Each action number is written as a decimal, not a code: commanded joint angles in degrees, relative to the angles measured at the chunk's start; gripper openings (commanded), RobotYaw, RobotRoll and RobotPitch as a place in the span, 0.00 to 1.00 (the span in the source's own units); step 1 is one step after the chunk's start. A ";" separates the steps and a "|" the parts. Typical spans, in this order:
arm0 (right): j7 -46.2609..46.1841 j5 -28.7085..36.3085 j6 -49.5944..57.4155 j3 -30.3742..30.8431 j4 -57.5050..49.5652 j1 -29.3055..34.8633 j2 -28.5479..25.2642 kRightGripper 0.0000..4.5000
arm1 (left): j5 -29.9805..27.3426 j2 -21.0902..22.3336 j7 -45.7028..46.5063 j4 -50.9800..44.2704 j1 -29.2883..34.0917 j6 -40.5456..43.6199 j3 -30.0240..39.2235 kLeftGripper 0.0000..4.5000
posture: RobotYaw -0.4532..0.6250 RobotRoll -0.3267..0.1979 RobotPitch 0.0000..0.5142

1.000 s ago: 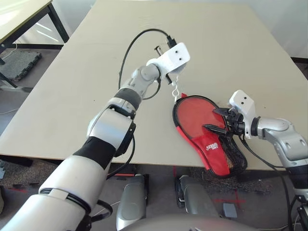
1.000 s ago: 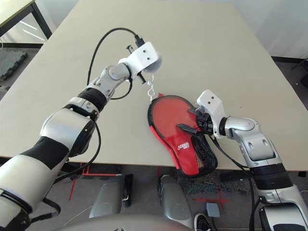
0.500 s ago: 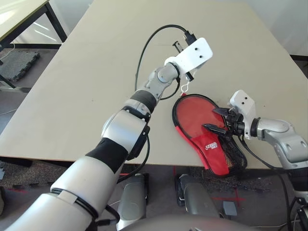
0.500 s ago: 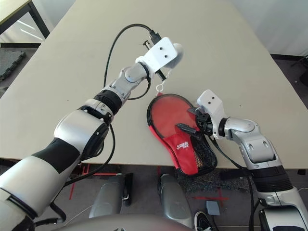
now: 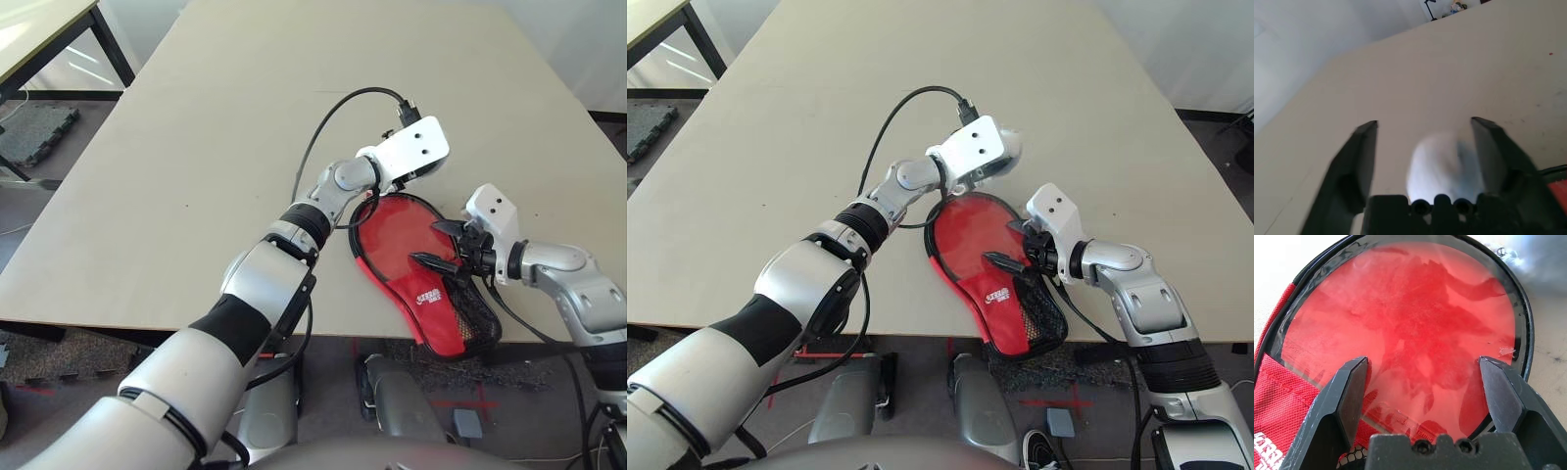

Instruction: Store the ping-pong paddle in its case and zip it.

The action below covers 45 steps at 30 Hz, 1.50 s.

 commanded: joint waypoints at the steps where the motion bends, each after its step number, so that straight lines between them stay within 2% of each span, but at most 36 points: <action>1: 0.31 -0.96 2.26 3.83 2.71 2.00 0.80 1.00 | -1.17 -0.11 -1.08 -0.41 0.23 -0.05 0.92 1.00 | 0.39 0.62 0.27; 6: 0.40 -1.18 1.96 4.01 3.30 1.54 1.20 1.00 | -3.63 1.89 -4.62 -1.71 -0.32 -0.68 3.25 1.00 | 0.40 0.62 0.26; 12: 0.58 -1.25 1.44 3.96 4.13 1.13 1.11 1.00 | -8.26 8.78 -23.97 -5.28 3.09 4.48 4.63 1.00 | 0.41 0.62 0.26; 17: 0.61 -1.14 1.23 3.77 4.47 1.18 0.92 1.00 | -9.86 14.93 -34.92 -14.20 8.61 8.97 2.86 1.00 | 0.43 0.62 0.26; 21: 0.87 -1.30 0.86 4.05 5.28 0.72 0.96 1.00 | -10.49 17.60 -39.89 -23.10 14.40 13.55 0.52 1.00 | 0.44 0.62 0.26; 26: 1.47 -1.56 0.19 4.39 6.97 -0.80 0.80 1.00 | -10.50 18.34 -42.73 -32.61 20.45 18.96 -2.72 1.00 | 0.45 0.62 0.25; 33: 1.82 -1.67 -0.59 4.43 8.29 -1.87 0.63 1.00 | -10.66 18.23 -44.43 -40.42 25.52 24.98 -6.66 1.00 | 0.45 0.62 0.25; 39: 1.99 -1.66 -0.96 3.88 9.04 -2.53 0.08 1.00 | -8.63 19.28 -42.72 -42.22 28.14 23.92 -10.22 1.00 | 0.46 0.62 0.25; 45: 1.88 2.02 0.33 -1.56 11.44 -5.33 -0.07 1.00 | -8.11 18.87 -40.59 -41.34 28.31 26.51 -11.96 1.00 | 0.46 0.62 0.25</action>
